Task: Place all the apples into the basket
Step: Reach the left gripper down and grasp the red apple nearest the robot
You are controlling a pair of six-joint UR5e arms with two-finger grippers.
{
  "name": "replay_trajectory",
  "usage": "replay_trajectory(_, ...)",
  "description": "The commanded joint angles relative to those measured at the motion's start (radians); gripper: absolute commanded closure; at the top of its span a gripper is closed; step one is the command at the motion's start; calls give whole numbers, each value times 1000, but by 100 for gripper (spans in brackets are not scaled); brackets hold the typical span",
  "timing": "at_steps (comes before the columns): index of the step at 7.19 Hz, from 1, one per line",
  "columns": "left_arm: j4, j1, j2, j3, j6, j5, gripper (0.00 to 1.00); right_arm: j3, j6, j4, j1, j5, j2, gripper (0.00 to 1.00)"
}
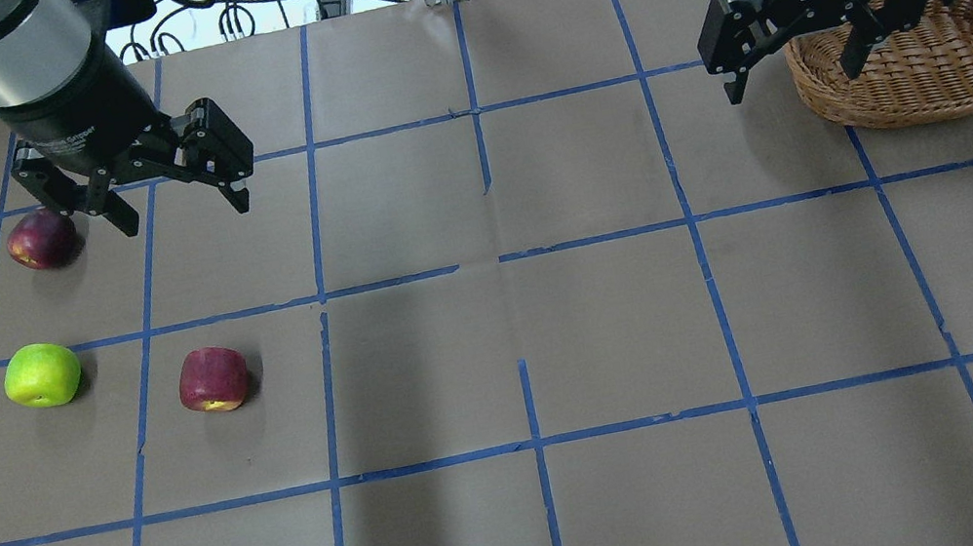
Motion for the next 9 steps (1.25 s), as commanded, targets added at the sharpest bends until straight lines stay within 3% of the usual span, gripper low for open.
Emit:
replay_trajectory(1,0,1,1,-5,2,0,0,0,0,-2,-6,-1,1,0)
replay_trajectory(3,6,45,-3,-49,131,-8,0,0,0,-7,-4,0,1,0)
replay_trajectory(5,150,160,-27,-186,327,-3,0,-2,6,-11,-4,0,0,0)
replay_trajectory(7,526,243,-69,-466,430,-2,0,-2,11,-11,-7,0,0,0)
replay_trajectory(8,661,247,-89,-550,469,3,0,-2,11,-11,-7,0,0,0)
replay_trajectory(9,686,247,-116,-572,463,19,0,-2,9,-13,-9,0,0,0)
